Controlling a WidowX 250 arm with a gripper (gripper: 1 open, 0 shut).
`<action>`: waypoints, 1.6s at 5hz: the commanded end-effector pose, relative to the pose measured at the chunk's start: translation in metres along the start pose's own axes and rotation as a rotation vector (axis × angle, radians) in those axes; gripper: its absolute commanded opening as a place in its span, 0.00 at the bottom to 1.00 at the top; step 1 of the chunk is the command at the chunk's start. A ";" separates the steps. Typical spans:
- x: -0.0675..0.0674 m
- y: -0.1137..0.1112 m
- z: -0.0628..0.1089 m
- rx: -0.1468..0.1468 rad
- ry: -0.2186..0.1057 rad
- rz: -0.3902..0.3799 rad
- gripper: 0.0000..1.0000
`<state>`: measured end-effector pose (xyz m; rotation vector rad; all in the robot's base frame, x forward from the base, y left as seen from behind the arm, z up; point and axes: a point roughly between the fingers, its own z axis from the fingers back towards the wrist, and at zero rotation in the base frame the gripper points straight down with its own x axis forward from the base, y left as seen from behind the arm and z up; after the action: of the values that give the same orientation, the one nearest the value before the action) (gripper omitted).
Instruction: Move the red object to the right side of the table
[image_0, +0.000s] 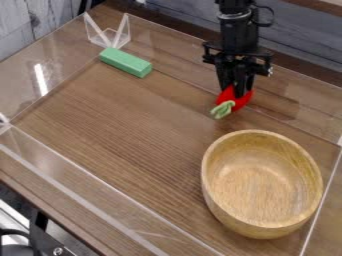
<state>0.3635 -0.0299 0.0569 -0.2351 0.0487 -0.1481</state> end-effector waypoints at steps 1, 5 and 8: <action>0.012 -0.002 0.009 0.018 -0.050 -0.017 0.00; 0.007 0.006 -0.016 0.032 -0.026 -0.007 0.00; 0.005 0.010 -0.027 0.033 -0.019 -0.001 0.00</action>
<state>0.3675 -0.0275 0.0283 -0.2115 0.0378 -0.1438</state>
